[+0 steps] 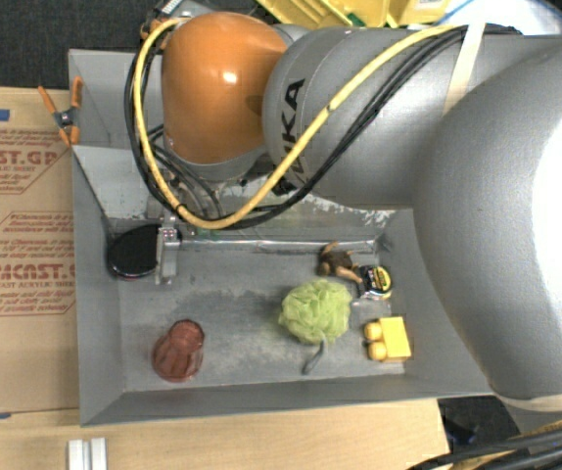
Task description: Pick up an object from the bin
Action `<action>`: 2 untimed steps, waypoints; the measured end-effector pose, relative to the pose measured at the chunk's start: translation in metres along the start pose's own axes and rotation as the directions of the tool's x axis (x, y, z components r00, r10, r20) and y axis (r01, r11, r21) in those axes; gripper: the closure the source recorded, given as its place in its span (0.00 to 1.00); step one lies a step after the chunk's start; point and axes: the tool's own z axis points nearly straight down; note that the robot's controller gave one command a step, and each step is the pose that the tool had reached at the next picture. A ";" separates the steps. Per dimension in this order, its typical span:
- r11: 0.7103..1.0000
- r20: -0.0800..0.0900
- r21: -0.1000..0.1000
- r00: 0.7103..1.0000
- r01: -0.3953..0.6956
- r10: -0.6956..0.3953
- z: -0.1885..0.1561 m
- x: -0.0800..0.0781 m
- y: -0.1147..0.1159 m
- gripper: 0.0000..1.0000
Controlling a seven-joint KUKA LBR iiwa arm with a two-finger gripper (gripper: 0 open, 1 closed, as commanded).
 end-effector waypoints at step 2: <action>0.997 -0.003 0.001 0.997 0.075 -0.075 0.058 0.019 0.004 0.00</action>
Offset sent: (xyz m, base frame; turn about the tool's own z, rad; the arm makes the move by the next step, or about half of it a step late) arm -0.0183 0.0044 -0.0558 -0.0748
